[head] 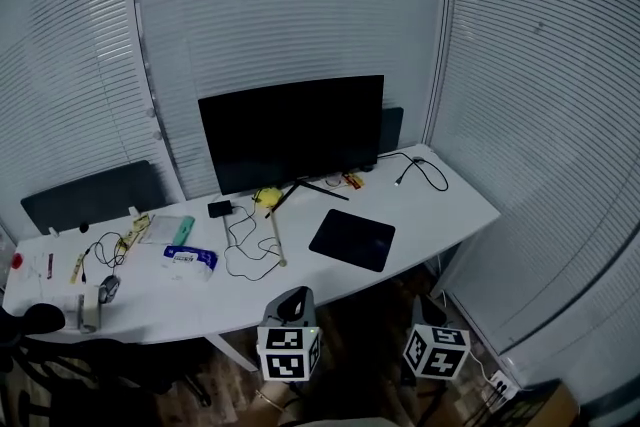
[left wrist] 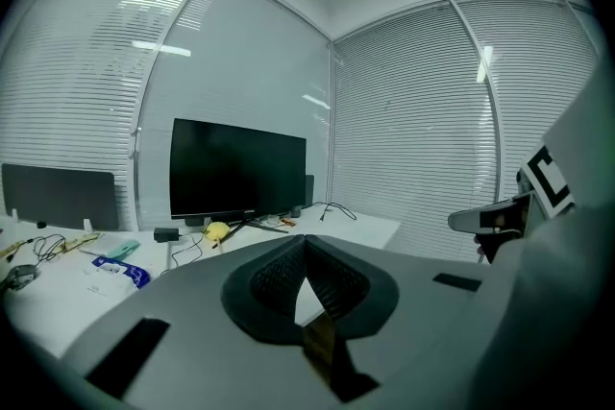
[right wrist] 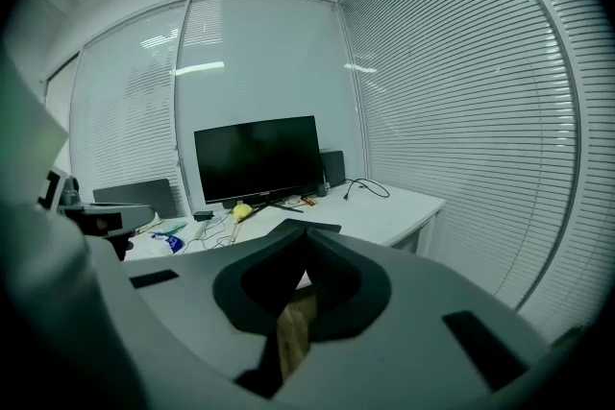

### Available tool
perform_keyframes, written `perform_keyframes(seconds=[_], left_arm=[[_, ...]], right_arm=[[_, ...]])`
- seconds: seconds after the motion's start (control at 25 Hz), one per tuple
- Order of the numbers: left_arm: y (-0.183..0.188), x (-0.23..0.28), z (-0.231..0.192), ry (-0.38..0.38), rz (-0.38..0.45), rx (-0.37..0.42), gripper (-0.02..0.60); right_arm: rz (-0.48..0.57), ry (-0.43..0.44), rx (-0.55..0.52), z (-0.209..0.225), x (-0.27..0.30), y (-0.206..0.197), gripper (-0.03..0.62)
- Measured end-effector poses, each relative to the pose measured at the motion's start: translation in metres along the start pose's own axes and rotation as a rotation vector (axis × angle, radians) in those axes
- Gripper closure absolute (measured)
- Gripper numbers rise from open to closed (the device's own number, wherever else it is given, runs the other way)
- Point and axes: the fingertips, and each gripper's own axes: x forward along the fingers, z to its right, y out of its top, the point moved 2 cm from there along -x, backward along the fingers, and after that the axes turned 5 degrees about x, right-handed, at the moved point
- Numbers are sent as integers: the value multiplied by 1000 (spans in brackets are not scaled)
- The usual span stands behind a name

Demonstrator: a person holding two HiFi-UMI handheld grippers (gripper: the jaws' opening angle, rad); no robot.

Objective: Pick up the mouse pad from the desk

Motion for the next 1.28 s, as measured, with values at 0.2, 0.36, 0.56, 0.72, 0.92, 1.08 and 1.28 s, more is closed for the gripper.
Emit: perform_keyframes(seconds=[0.2,0.36,0.56,0.72,0.92,1.08,1.28], left_arm=[[-3,9,-4,14,-24,12,565],[-10,20,-5,9,-48,10,565],[-14,39,-12,6,-50,-5,565],[-7,59,-21,7,-28,-14,565],[3,90,-30,7,-13,-30,565],[6,117,-37,-6,-22,-24,565],[28,152,-43,-19,5,-22,565]], right_arm=[[-19,9,15,2,14,-3,560],[-48,11,18,3,26,-10,560],[-66,6,7,5,44,-11,562],[-58,0,-10,6,63,-1,560],[-58,-1,-29,8,92,14,562],[-54,-2,-31,7,115,25,560],[-35,-27,-27,16,139,47,560]])
